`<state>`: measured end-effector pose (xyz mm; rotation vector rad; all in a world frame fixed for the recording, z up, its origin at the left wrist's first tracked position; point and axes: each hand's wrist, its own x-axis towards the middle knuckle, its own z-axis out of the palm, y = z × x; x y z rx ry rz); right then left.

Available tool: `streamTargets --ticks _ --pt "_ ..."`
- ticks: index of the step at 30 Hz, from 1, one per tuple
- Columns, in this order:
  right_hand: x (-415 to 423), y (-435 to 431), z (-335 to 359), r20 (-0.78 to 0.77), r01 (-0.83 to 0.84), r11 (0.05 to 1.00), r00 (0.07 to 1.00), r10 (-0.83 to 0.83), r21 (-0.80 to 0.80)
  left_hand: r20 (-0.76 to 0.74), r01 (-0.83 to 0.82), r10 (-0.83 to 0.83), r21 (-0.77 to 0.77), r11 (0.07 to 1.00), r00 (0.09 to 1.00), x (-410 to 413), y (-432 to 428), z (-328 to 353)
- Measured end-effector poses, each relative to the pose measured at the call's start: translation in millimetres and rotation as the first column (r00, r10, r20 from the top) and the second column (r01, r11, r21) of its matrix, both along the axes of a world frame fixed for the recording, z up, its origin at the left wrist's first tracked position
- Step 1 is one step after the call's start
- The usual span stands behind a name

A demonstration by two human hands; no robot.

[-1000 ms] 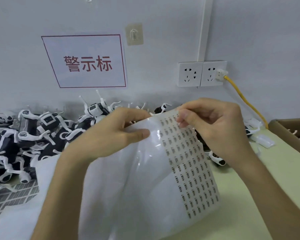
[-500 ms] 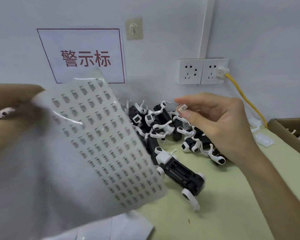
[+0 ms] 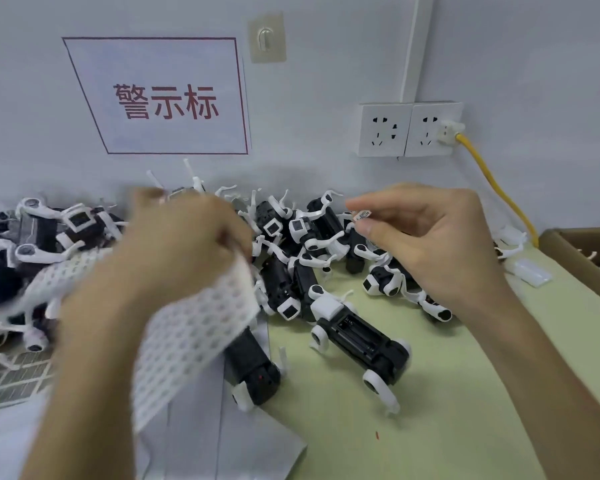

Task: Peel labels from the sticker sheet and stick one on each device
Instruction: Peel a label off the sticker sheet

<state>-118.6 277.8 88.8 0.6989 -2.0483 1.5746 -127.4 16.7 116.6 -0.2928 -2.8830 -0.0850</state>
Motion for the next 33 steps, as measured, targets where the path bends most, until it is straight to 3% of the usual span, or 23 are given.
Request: streamTargets --ticks 2,4,7,8,10,12,13,21,33 --pt "-0.6 -1.5 -1.8 0.010 0.015 1.000 1.000 -0.015 -0.002 0.065 0.076 -0.077 0.014 0.997 0.995 -6.2 38.4 -18.1" --pt "-0.9 -2.0 -3.2 0.019 0.025 1.000 0.999 -0.025 -0.006 0.255 0.104 -0.114 0.051 0.993 0.960 -14.7 60.5 -48.3" --pt "-2.1 -1.5 -3.4 0.042 0.010 1.000 0.999 -0.009 -0.025 0.168 0.133 -0.200 0.340 0.931 0.965 -26.0 59.0 -51.4" --pt "-2.7 -1.4 -3.1 0.059 -0.009 0.999 0.998 0.012 -0.047 0.050 0.206 -0.263 0.487 0.849 0.964 -23.5 60.9 -48.1" --pt "-4.1 -1.3 -3.4 0.092 -0.040 0.995 0.995 0.048 -0.089 -0.130 0.313 -0.329 0.738 0.597 0.935 -17.1 64.7 -37.5" --pt "-5.2 -1.5 -4.3 0.117 -0.059 0.991 0.990 0.073 -0.121 -0.217 0.357 -0.363 0.852 0.383 0.906 -10.3 66.8 -28.6" --pt "-5.5 -1.7 -4.7 0.126 -0.069 0.989 0.988 0.086 -0.133 -0.232 0.362 -0.362 0.864 0.351 0.903 -6.5 68.3 -26.6" --pt "-3.3 -3.2 -4.8 0.124 -0.111 0.983 0.984 0.130 -0.147 -0.321 0.374 -0.207 0.871 0.318 0.924 -5.5 75.7 -32.0" --pt "0.1 -8.1 -6.9 0.120 -0.095 0.986 0.987 0.111 -0.134 -0.369 0.405 -0.167 0.848 0.343 0.914 -1.7 78.4 -29.1"
